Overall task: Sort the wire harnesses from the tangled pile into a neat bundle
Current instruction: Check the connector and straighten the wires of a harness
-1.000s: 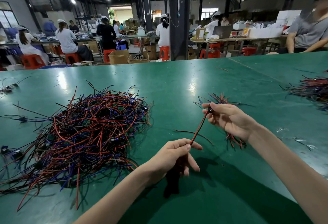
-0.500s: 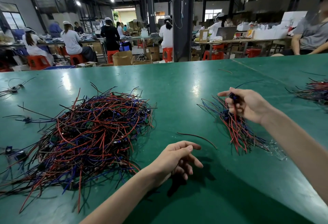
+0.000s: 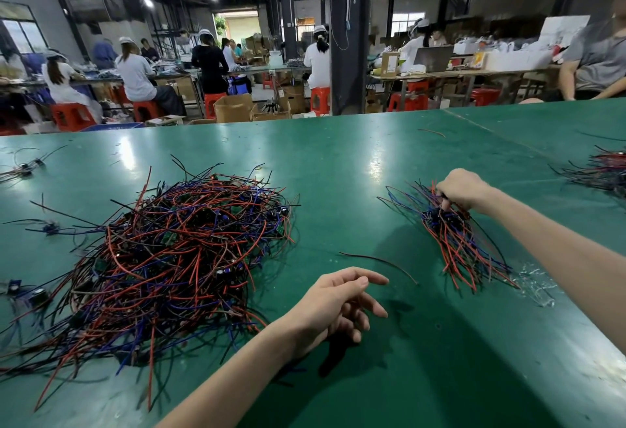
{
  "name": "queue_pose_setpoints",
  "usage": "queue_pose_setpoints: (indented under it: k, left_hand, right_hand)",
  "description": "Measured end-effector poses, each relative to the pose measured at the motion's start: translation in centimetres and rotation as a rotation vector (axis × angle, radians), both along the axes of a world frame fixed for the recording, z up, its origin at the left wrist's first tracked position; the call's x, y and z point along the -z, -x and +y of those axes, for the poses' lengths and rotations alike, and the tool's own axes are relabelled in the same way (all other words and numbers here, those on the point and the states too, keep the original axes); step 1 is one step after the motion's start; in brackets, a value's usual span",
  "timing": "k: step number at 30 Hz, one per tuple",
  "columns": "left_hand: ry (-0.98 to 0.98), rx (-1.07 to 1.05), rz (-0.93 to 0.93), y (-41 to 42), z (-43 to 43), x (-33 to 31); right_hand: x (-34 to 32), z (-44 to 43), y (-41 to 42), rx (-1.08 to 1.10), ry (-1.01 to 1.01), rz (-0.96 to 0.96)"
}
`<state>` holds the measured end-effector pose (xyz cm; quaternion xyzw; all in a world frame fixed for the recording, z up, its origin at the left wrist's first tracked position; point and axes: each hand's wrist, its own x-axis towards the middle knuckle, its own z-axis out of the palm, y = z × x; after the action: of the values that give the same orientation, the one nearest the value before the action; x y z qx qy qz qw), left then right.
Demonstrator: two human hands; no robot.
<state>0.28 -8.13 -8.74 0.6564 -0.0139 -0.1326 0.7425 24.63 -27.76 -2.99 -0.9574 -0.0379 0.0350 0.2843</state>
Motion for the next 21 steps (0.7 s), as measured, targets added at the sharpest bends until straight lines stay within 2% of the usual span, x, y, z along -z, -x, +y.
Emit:
queue_pose_setpoints:
  k: [9, 13, 16, 18, 20, 21]
  left_hand:
    - [-0.009, -0.009, -0.006, -0.1, -0.1, 0.1]
    - [-0.011, -0.014, -0.005, 0.0, -0.1, 0.1]
    - [-0.051, -0.064, -0.046, 0.0, -0.3, 0.2]
    - [-0.295, -0.221, -0.276, 0.1, 0.0, 0.2]
    - [-0.602, -0.405, -0.622, 0.2, 0.8, -0.4]
    - [-0.647, -0.472, -0.728, 0.2, 1.3, -1.0]
  right_hand:
    - [1.7, 0.8, 0.8, 0.036, 0.211, -0.170]
    - [1.5, 2.7, 3.4, 0.083, 0.479, -0.354]
    - [1.9, 4.8, 6.3, -0.030, 0.530, -0.356]
    - [2.5, 6.2, 8.2, -0.199, 0.477, -0.209]
    - [3.1, 7.1, 10.1, -0.328, 0.466, -0.066]
    - [3.4, 7.4, 10.8, -0.357, 0.461, -0.038]
